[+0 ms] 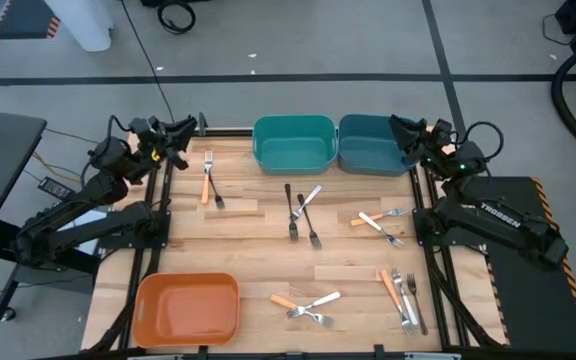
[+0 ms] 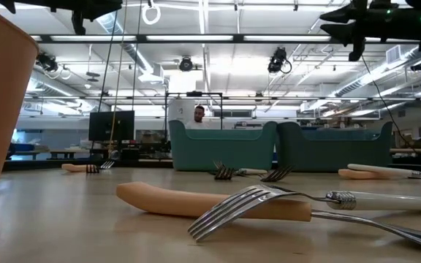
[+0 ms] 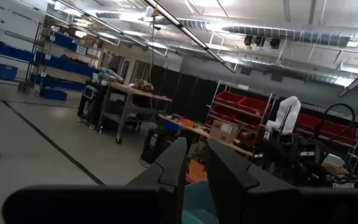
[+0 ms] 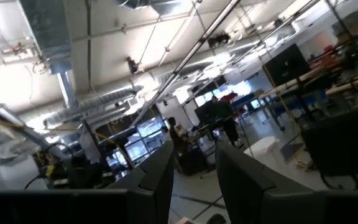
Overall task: Sort silverware by color (type)
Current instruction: Put the white fork into the blue bin
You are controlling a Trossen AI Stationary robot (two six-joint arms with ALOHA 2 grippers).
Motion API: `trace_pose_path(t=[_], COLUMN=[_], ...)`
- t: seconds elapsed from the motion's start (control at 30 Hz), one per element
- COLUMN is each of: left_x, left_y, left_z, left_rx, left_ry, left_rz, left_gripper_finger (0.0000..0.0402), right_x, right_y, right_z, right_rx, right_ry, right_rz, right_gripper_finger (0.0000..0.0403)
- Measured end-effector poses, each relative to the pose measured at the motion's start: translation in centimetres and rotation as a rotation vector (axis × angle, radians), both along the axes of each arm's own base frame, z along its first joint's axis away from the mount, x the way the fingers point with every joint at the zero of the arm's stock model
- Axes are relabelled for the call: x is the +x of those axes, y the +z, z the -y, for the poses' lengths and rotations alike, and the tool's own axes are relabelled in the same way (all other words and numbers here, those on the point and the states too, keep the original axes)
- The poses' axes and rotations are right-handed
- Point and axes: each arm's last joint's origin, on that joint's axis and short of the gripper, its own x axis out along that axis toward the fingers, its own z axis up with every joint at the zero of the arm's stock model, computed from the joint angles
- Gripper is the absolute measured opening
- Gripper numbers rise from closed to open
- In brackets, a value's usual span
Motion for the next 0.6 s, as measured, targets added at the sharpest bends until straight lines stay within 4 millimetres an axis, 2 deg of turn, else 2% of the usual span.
trace_pose_path(t=[0.2, 0.47, 0.6], left_x=[0.0, -0.1, -0.1], left_y=[0.0, 0.0, 0.0], left_z=[0.0, -0.1, -0.2], left_rx=[-0.043, -0.052, -0.054], left_ry=[-0.013, 0.042, 0.065], left_rz=[0.031, 0.039, 0.041], left_gripper_finger=[0.0067, 0.0066, 0.0066], right_x=[0.5, 0.8, 0.9], right_y=[-0.3, -0.5, 1.3], right_z=[-0.1, -0.1, -0.2], right_rx=[-0.065, -0.264, -0.299], right_ry=[0.105, 0.103, 0.137], right_rz=[-0.083, -0.222, -0.343], right_gripper_finger=[0.0147, 0.0162, 0.0162])
